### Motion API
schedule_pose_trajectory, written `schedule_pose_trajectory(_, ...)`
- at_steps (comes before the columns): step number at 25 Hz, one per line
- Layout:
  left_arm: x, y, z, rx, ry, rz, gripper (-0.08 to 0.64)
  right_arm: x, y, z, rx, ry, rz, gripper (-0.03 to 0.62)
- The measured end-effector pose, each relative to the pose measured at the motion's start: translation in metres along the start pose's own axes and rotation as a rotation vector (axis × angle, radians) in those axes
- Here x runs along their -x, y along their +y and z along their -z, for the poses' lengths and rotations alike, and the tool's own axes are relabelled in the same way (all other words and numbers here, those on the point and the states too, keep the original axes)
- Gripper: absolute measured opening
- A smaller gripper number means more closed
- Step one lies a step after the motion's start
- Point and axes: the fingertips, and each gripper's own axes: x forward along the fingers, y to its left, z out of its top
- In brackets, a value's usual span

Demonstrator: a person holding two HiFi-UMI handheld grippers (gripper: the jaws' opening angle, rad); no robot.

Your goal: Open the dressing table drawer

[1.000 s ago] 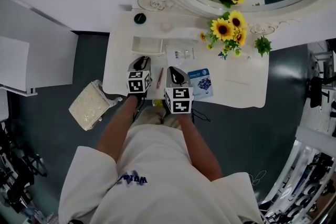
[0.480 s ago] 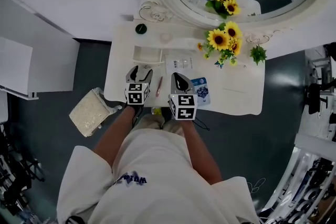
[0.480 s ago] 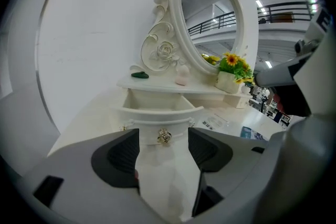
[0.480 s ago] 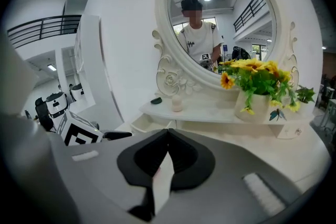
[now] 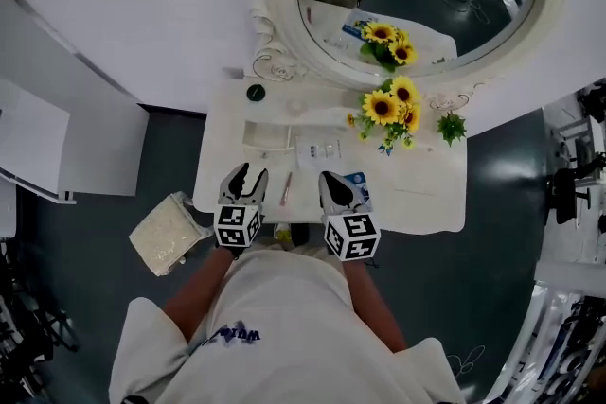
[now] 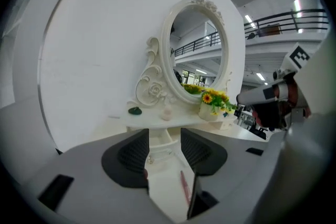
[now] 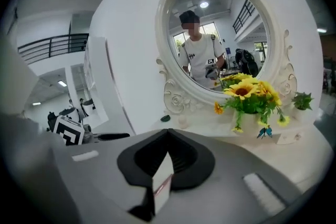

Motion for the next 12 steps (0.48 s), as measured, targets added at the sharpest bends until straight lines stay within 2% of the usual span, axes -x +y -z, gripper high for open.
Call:
schedule_pose_trajectory(2,0.012,-0.013,-0.023,0.015,-0.054,0.012,0.19,0.008,0.001,-0.007,-0.033,-0.006,-0.027,0.009)
schedule_pose_trajectory(5,0.028,-0.036,-0.054,0.021,-0.119,0.045,0.169,0.021,0.003,-0.021,-0.019,-0.017,-0.044,0.009)
schedule_pose_trajectory(12,0.056,-0.054,-0.117,-0.047,-0.245,0.06,0.094,0.044,0.021,-0.064,0.053,-0.098,-0.093,0.009)
